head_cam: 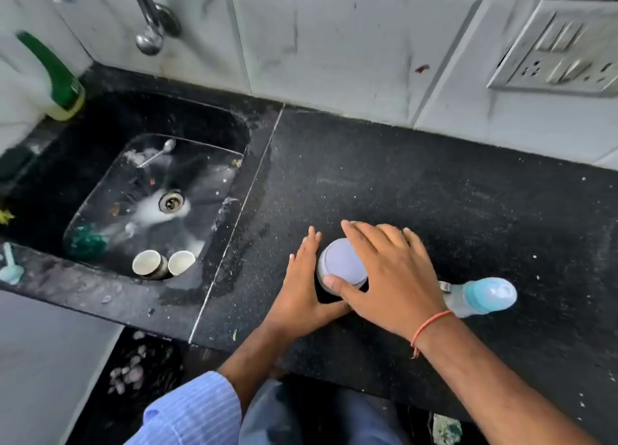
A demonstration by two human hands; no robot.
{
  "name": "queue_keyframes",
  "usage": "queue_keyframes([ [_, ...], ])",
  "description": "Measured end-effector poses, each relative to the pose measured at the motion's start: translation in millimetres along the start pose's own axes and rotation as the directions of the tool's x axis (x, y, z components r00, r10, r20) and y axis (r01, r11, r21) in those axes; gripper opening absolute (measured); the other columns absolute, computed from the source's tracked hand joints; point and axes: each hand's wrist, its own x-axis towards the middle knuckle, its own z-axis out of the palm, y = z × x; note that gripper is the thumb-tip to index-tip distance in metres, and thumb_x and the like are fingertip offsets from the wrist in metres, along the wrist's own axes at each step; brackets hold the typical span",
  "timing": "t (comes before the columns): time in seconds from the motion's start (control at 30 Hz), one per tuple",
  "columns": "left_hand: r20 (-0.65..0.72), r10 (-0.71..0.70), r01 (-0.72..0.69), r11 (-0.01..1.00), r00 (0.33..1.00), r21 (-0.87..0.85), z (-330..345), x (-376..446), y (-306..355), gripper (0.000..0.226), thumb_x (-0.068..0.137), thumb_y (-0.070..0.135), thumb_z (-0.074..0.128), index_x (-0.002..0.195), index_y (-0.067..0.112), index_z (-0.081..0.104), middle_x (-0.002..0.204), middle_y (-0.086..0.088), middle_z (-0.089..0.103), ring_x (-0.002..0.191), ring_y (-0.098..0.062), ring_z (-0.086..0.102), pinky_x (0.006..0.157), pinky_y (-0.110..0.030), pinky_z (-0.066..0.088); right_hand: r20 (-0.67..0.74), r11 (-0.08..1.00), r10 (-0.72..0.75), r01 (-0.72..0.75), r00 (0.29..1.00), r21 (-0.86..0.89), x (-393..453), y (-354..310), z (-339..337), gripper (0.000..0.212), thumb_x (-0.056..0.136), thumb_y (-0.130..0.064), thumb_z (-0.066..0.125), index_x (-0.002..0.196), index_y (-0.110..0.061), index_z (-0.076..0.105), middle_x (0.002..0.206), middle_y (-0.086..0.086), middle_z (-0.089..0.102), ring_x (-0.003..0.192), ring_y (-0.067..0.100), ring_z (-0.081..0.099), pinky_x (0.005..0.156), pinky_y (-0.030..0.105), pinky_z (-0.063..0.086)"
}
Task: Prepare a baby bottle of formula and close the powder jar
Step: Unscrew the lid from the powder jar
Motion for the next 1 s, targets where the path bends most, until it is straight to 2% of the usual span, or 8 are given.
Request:
queue_keyframes([
  [0.07, -0.017, 0.03, -0.031, 0.997, 0.999, -0.064, 1.8, 7.3, -4.0, 0.14, 0.076, 0.066, 0.089, 0.166, 0.055, -0.018, 0.181, 0.013, 0.024, 0.167, 0.0, 0.015, 0.139, -0.056, 0.004, -0.032, 0.999, 0.0, -0.001, 0.999, -0.039, 2.4, 4.2, 1.0, 0.092, 0.087, -0.089, 0.035, 0.161, -0.035, 0.039, 0.144, -0.018, 0.057, 0.126, 0.018, 0.054, 0.102, 0.047, 0.042],
  [0.13, 0.0, 0.017, -0.017, 0.995, 1.0, -0.099, 1.7, 11.9, -7.5, 0.144, 0.074, 0.063, 0.093, 0.17, 0.047, -0.012, 0.168, 0.033, 0.037, 0.16, 0.008, 0.028, 0.137, -0.058, 0.021, -0.027, 0.995, 0.001, -0.004, 1.0, -0.103, 4.3, 9.4, 4.0, 0.091, 0.085, -0.092, 0.033, 0.158, -0.04, 0.044, 0.133, -0.02, 0.062, 0.115, 0.017, 0.055, 0.09, 0.044, 0.042],
  [0.3, -0.051, 0.086, -0.087, 0.996, 0.995, -0.023, 10.8, 11.2, -19.7, 0.151, 0.067, 0.061, 0.101, 0.173, 0.047, -0.006, 0.159, 0.046, 0.04, 0.156, 0.0, 0.041, 0.132, -0.054, 0.033, -0.054, 0.989, -0.026, 0.018, 0.998, -0.144, 5.3, 13.7, 12.5, 0.096, 0.077, -0.098, 0.025, 0.151, -0.043, 0.054, 0.122, -0.02, 0.065, 0.109, 0.017, 0.055, 0.085, 0.042, 0.042],
  [0.53, -0.165, 0.218, -0.203, 0.973, 0.962, 0.106, 22.8, 14.9, -32.2, 0.125, 0.068, 0.048, 0.104, 0.159, 0.053, 0.018, 0.149, 0.032, 0.052, 0.137, -0.001, 0.056, 0.109, -0.033, 0.053, -0.175, 0.976, -0.076, 0.037, 0.982, -0.214, 5.2, 13.2, 27.5, 0.11, 0.064, -0.11, 0.016, 0.143, -0.045, 0.058, 0.121, -0.017, 0.067, 0.111, 0.021, 0.056, 0.09, 0.046, 0.046],
  [0.73, -0.196, 0.3, -0.272, 0.949, 0.933, 0.156, 26.2, 16.8, -45.2, 0.109, 0.068, 0.042, 0.105, 0.153, 0.027, 0.038, 0.134, 0.016, 0.062, 0.125, -0.012, 0.064, 0.106, -0.043, 0.056, -0.318, 0.984, -0.103, 0.05, 0.942, -0.17, -1.8, 11.7, 46.6, 0.104, 0.061, -0.111, 0.023, 0.12, -0.041, 0.072, 0.106, -0.01, 0.069, 0.104, 0.025, 0.059, 0.093, 0.046, 0.051],
  [0.87, -0.217, 0.336, -0.308, 0.939, 0.916, 0.154, 29.9, 16.8, -49.7, 0.118, 0.058, 0.056, 0.103, 0.152, 0.026, 0.039, 0.138, 0.012, 0.062, 0.13, -0.015, 0.064, 0.111, -0.049, 0.056, -0.361, 0.989, -0.116, 0.075, 0.925, -0.125, -8.2, 12.8, 50.8, 0.119, 0.052, -0.116, 0.022, 0.109, -0.028, 0.077, 0.096, -0.002, 0.074, 0.093, 0.026, 0.066, 0.085, 0.046, 0.057],
  [0.93, -0.231, 0.366, -0.339, 0.929, 0.901, 0.15, 34.0, 10.5, -48.1, 0.124, 0.053, 0.07, 0.1, 0.152, 0.026, 0.041, 0.14, 0.012, 0.063, 0.13, -0.013, 0.065, 0.111, -0.049, 0.057, -0.347, 0.99, -0.109, 0.07, 0.931, -0.123, -17.0, 9.9, 49.1, 0.11, 0.056, -0.114, 0.032, 0.107, -0.028, 0.077, 0.093, -0.001, 0.075, 0.09, 0.026, 0.066, 0.083, 0.045, 0.058],
  [1.0, -0.253, 0.364, -0.332, 0.929, 0.896, 0.162, 36.4, 1.2, -42.0, 0.124, 0.054, 0.067, 0.103, 0.153, 0.025, 0.04, 0.139, 0.014, 0.063, 0.129, -0.012, 0.065, 0.11, -0.044, 0.056, -0.313, 0.99, -0.102, 0.065, 0.944, -0.127, -23.3, 4.9, 44.8, 0.1, 0.059, -0.109, 0.041, 0.106, -0.029, 0.078, 0.092, -0.002, 0.075, 0.089, 0.026, 0.065, 0.083, 0.044, 0.058],
])
